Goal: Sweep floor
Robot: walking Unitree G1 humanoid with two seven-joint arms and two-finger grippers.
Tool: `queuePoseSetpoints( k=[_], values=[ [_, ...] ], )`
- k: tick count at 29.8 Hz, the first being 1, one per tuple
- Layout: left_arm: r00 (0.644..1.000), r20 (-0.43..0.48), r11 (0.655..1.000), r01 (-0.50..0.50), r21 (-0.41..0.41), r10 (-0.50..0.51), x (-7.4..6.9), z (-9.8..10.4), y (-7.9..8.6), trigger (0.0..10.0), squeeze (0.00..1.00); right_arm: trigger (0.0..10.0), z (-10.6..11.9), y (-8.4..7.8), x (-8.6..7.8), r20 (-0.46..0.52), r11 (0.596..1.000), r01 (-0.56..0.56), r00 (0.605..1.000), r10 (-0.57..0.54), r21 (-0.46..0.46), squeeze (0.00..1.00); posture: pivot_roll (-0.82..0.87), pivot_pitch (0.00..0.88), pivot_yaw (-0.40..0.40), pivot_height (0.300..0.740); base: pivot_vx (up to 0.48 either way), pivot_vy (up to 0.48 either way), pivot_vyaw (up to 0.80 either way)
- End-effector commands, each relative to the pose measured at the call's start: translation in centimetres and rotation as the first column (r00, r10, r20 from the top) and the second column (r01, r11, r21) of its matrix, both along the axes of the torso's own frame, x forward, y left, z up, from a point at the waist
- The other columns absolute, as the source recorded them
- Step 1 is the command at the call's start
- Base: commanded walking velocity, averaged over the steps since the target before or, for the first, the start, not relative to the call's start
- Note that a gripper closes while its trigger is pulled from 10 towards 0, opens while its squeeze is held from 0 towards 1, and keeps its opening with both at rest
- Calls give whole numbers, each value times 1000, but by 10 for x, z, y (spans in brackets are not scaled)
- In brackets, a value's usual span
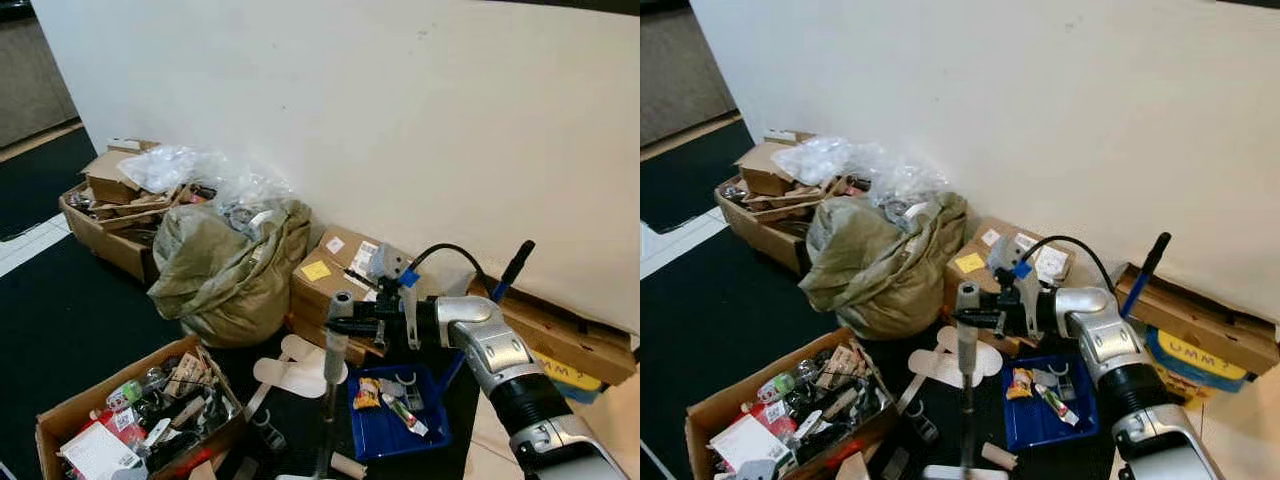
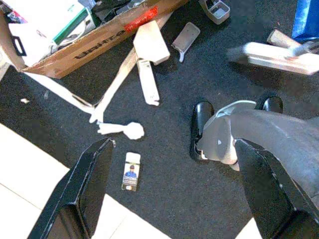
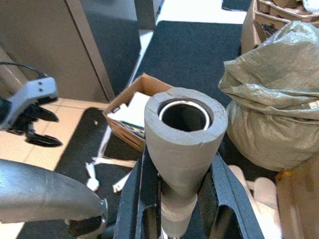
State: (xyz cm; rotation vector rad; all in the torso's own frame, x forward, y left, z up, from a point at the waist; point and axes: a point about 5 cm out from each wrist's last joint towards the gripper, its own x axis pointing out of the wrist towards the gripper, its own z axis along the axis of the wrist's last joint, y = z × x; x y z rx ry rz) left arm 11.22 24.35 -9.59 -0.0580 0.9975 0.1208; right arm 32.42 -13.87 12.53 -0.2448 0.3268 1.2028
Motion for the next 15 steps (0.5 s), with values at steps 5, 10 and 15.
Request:
queuePoseSetpoints(
  k=[5, 10, 15],
  values=[
    [1000, -21, 1000, -10, -3, 10, -5, -1, 2, 10000, 0, 10000, -15, 1, -1, -29, 999, 26, 999, -27, -48, 0, -60, 44, -21, 740, 0, 0, 0],
    [1000, -23, 1000, -11, -2, 11, -7, -1, 4, 10000, 0, 10000, -25, -2, -1, -36, 994, 71, 997, -74, -77, 0, -58, 63, -12, 740, 0, 0, 0],
    [1000, -29, 1000, -7, 2, 7, -11, -2, 5, 10000, 0, 10000, -29, -5, 0, 16, 992, 104, 995, -103, -76, 0, -54, 89, -5, 740, 0, 0, 0]
  ],
)
